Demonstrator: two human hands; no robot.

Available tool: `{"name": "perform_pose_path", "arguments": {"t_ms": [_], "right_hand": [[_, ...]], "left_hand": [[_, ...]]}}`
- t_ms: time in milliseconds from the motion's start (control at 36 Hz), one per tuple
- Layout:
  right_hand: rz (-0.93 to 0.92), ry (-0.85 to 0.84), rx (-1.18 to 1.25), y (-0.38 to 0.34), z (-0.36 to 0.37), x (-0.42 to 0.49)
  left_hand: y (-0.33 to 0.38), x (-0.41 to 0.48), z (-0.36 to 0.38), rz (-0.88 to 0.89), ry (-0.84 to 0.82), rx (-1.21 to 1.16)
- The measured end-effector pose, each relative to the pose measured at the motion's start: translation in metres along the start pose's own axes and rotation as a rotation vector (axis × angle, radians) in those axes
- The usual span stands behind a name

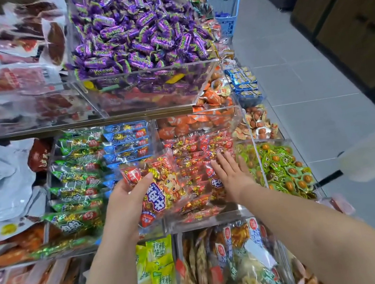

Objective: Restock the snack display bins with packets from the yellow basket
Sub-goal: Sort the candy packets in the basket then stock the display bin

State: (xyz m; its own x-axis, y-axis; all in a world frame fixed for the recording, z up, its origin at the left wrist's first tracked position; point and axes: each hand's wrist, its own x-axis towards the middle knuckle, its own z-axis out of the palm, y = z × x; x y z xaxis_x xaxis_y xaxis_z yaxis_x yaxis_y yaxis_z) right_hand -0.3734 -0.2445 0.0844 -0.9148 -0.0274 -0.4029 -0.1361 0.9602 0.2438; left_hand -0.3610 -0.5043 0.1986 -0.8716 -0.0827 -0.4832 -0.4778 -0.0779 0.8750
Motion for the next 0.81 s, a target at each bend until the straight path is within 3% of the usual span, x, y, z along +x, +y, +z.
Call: {"name": "perform_pose_path", "arguments": {"t_ms": [278,611,722,806], "right_hand": [[0.02,0.073,-0.035,-0.002,0.009,0.014],[-0.012,0.009,0.057,0.009,-0.009,0.009],[-0.069,0.074,0.311,0.018,-0.033,-0.004],[-0.057,0.323,0.719,0.024,-0.065,-0.019]], "left_hand": [[0.006,0.003,0.006,-0.035,-0.005,-0.011],[0.01,-0.017,0.019,-0.109,-0.383,0.057],[0.004,-0.017,0.023,-0.075,-0.333,0.213],[-0.001,-0.013,0.025,0.02,-0.283,0.359]]}}
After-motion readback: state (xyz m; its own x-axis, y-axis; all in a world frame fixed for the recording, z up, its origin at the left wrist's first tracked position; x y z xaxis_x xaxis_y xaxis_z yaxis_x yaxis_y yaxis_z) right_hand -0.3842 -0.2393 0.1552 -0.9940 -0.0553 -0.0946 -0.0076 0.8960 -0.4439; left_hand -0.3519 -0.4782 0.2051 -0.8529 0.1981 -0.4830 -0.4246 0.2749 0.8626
